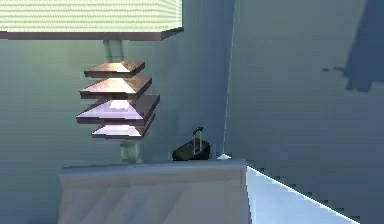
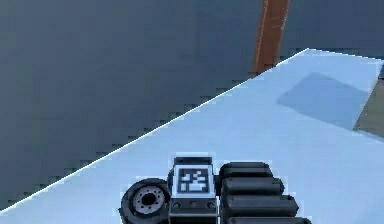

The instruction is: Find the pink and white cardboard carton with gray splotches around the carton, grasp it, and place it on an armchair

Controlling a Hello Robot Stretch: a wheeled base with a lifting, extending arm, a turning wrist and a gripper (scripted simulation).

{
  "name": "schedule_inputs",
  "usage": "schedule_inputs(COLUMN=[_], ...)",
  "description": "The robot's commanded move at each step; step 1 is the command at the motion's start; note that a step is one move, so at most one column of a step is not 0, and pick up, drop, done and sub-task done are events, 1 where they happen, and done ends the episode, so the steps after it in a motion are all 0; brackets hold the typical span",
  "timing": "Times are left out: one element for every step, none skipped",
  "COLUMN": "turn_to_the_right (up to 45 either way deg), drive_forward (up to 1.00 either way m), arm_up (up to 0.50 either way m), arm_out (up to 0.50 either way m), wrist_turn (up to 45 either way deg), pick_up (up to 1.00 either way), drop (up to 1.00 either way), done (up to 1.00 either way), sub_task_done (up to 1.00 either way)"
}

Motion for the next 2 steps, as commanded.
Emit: schedule_inputs(turn_to_the_right=[-3.0, 45.0], drive_forward=[0.0, 0.0], arm_up=[0.0, 0.0], arm_out=[0.0, 0.0], wrist_turn=[0.0, 0.0], pick_up=[0.0, 0.0], drop=[0.0, 0.0], done=[0.0, 0.0], sub_task_done=[0.0, 0.0])
